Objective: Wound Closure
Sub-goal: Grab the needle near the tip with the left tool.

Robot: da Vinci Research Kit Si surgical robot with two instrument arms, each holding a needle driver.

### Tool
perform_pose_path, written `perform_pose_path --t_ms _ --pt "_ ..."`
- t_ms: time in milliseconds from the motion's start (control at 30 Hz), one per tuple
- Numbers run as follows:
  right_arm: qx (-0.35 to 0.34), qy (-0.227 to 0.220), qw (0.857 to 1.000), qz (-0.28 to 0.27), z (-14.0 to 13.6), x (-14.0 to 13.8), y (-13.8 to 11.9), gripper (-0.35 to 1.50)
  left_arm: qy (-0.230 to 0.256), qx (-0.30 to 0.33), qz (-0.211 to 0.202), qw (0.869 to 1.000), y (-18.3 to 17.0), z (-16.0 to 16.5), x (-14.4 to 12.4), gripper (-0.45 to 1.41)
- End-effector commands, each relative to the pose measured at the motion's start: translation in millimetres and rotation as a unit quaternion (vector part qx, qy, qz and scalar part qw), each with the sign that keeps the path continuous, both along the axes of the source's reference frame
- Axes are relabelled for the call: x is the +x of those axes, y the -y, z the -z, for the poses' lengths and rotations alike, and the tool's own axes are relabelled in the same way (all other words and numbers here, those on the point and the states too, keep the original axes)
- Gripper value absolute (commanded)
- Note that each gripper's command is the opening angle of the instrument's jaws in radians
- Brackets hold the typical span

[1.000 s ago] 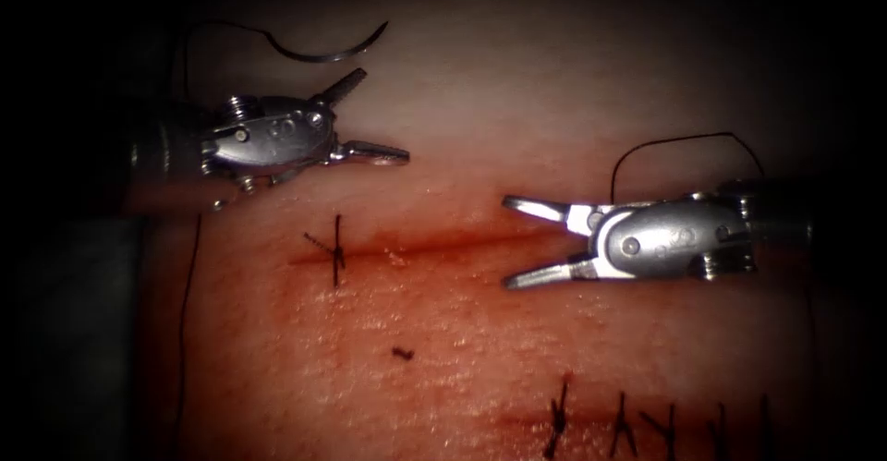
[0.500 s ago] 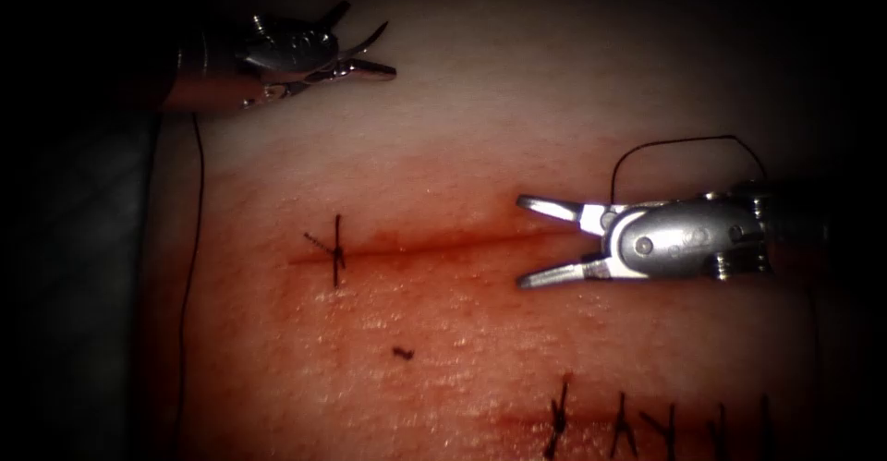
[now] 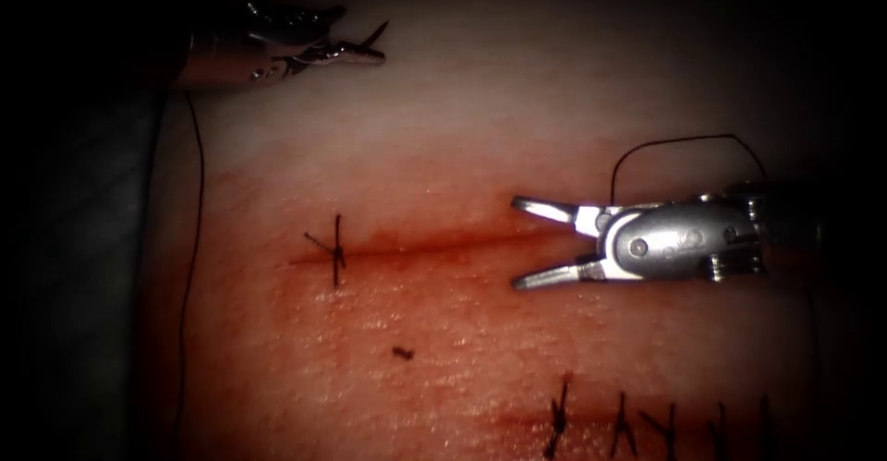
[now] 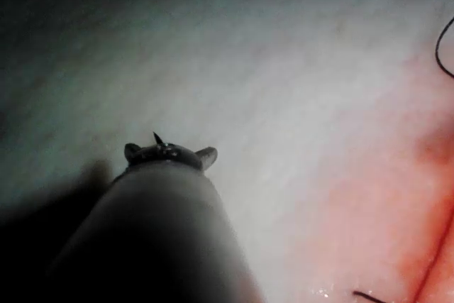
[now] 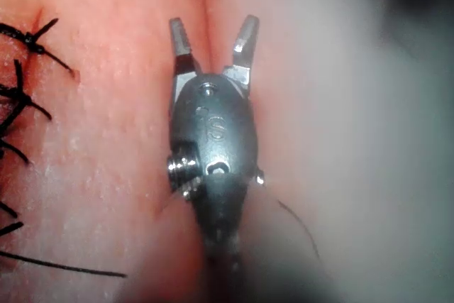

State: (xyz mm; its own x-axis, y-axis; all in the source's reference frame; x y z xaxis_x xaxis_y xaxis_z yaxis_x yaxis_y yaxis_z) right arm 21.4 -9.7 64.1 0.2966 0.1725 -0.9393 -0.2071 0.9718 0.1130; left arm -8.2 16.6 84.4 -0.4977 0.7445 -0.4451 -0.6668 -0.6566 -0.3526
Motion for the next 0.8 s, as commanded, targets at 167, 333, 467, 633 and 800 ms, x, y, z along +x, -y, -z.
perform_pose_path --t_ms 167,333,467,633,800 --pt "0.001 -0.002 1.0 -0.001 -0.7 0.6 0.3 1.41 -0.015 0.043 -0.01 0.999 -0.1 -1.9 -0.2 0.57" --pt "0.0 -0.001 1.0 -0.001 -0.8 0.6 0.5 1.41 -0.032 0.08 -0.017 0.996 -0.2 -2.7 -0.3 0.49" --pt "0.0 -0.001 1.0 -0.001 -0.9 0.6 0.5 1.41 -0.033 0.084 -0.019 0.996 -0.4 -2.9 -0.8 0.25" --pt "0.001 -0.001 1.0 -0.002 -1.0 0.7 0.7 1.41 -0.036 0.087 -0.019 0.995 -0.8 -3.2 -1.6 0.17" --pt "0.003 -0.002 1.0 -0.003 -1.1 0.7 1.0 1.41 -0.039 0.088 -0.023 0.995 -1.1 -3.7 -1.6 0.02"
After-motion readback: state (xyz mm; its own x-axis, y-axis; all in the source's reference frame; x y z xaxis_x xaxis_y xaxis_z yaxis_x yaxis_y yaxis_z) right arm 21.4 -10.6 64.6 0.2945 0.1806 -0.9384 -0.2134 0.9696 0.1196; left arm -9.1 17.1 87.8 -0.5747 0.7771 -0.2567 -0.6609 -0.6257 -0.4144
